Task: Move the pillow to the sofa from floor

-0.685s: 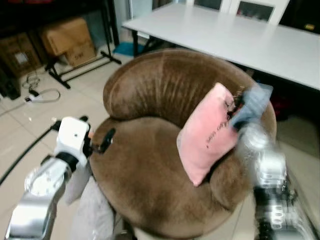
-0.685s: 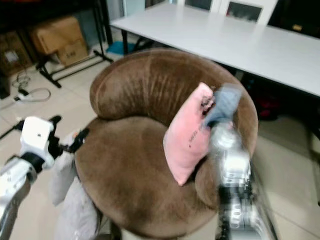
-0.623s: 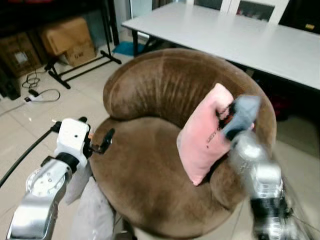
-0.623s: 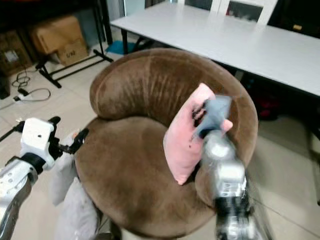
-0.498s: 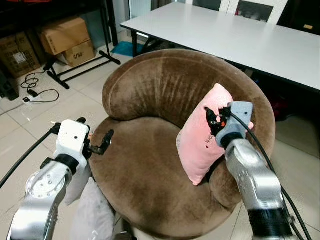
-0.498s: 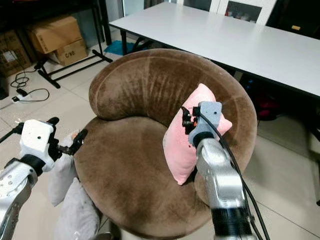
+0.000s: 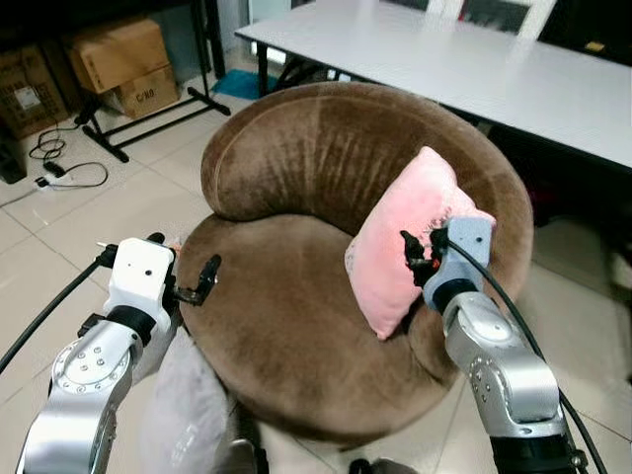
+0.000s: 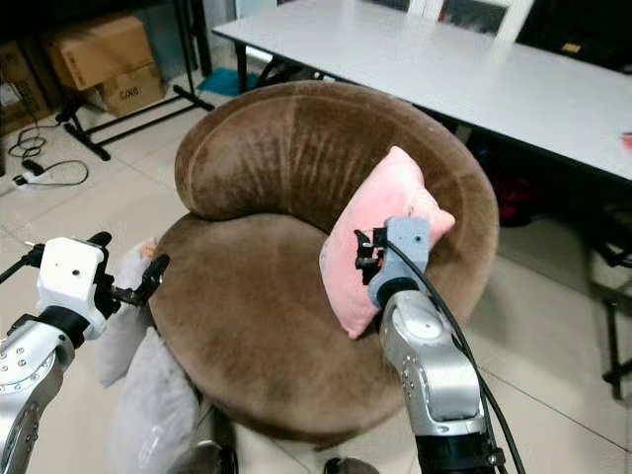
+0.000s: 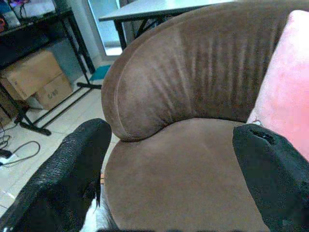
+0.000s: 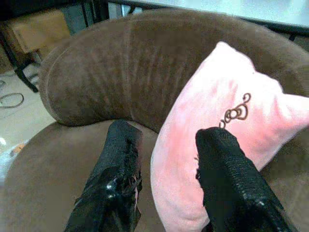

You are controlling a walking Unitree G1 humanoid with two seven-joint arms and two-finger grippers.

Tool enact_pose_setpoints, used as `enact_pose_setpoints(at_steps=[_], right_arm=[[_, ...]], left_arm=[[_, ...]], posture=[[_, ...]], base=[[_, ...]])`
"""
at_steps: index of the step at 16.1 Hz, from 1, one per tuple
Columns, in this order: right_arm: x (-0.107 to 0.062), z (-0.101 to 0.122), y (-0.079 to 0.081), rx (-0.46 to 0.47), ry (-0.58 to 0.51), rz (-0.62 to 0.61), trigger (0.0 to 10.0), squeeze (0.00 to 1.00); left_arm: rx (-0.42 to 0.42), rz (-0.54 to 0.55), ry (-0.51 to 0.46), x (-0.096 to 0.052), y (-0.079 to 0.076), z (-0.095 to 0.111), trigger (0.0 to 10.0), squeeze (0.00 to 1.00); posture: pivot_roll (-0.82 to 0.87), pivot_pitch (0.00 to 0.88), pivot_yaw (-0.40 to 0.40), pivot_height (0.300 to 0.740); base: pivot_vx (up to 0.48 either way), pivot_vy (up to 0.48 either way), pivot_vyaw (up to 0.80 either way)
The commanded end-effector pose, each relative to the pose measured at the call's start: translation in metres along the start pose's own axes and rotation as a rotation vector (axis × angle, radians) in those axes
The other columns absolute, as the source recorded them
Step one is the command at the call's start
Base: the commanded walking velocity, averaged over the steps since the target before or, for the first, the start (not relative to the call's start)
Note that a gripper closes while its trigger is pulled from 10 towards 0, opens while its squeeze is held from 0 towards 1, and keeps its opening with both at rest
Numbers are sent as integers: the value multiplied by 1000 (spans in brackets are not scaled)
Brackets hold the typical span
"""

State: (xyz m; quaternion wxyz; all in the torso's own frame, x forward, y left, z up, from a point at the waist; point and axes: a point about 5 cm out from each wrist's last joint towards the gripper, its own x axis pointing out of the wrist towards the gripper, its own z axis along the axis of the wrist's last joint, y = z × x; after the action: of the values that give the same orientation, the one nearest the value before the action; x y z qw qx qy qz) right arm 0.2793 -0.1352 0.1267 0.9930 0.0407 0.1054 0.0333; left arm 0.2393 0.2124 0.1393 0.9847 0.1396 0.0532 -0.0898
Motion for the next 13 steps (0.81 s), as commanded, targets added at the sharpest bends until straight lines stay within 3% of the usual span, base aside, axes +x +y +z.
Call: enact_pose_setpoints(at_steps=[1, 7, 13], right_arm=[[-2, 3, -4, -17, 0, -18, 10000, 0], [0, 3, -1, -28, 14, -5, 10000, 0], [1, 1, -1, -81, 28, 1, 10000, 0]], left_arm=[[1, 5, 6, -1, -2, -1, 10000, 0], [-2, 10, 7, -1, -4, -2, 10000, 0], [-18, 22, 4, -2, -2, -3, 10000, 0]], posture=[[-21, 0, -18, 740], [-21, 0, -24, 740], [-17, 0, -29, 740]], base=[[-262, 0, 0], [-251, 0, 0], [0, 0, 0]])
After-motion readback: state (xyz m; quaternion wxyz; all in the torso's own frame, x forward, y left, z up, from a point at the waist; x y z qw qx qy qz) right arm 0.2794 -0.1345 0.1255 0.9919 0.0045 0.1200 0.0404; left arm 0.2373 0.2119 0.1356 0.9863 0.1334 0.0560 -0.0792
